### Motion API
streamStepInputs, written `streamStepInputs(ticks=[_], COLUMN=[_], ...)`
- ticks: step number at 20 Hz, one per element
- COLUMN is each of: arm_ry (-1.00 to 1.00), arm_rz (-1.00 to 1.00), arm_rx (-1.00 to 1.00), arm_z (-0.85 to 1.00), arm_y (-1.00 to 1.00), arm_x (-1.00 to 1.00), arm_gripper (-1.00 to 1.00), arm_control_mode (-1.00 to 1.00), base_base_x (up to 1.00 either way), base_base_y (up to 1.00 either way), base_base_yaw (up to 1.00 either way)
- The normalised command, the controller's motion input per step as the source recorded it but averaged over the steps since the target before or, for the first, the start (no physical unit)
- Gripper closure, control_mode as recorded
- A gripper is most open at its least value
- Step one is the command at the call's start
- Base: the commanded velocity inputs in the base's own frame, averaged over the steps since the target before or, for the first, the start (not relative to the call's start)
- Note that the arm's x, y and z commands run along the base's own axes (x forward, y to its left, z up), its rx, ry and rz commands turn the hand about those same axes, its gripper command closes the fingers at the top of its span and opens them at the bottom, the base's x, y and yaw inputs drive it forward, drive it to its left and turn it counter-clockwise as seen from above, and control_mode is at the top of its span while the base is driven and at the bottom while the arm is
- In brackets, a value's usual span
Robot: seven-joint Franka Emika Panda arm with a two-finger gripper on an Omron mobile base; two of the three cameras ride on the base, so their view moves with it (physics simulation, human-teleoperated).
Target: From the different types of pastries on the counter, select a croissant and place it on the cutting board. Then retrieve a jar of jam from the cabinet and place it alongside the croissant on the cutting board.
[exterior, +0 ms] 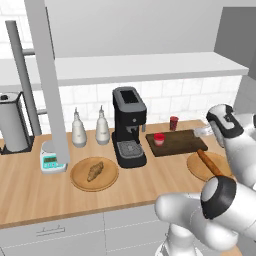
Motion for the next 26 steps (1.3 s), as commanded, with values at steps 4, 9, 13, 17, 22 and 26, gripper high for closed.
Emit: streamStepInputs(ticks=[4, 9, 13, 17, 22, 26], arm_ry=[0.51, 0.39, 0.40, 0.35, 0.02, 0.15], arm_rz=[-0.03, -0.01, 0.00, -0.02, 0.00, -0.01], arm_rx=[-0.09, -0.11, -0.06, -0.07, 0.00, 0.00], arm_z=[0.55, 0.19, -0.04, 0.00, -0.17, -0.12], arm_y=[-0.11, -0.08, 0.00, -0.04, -0.30, -0.28], arm_x=[-0.31, -0.34, -0.39, -0.42, -0.15, -0.30], arm_gripper=[-1.00, -1.00, -1.00, -1.00, -1.00, -1.00], arm_control_mode=[-1.00, -1.00, -1.00, -1.00, -1.00, -1.00], base_base_x=[0.00, 0.00, 0.00, 0.00, 0.00, 0.00], base_base_y=[0.00, 0.00, 0.00, 0.00, 0.00, 0.00], base_base_yaw=[0.00, 0.00, 0.00, 0.00, 0.00, 0.00])
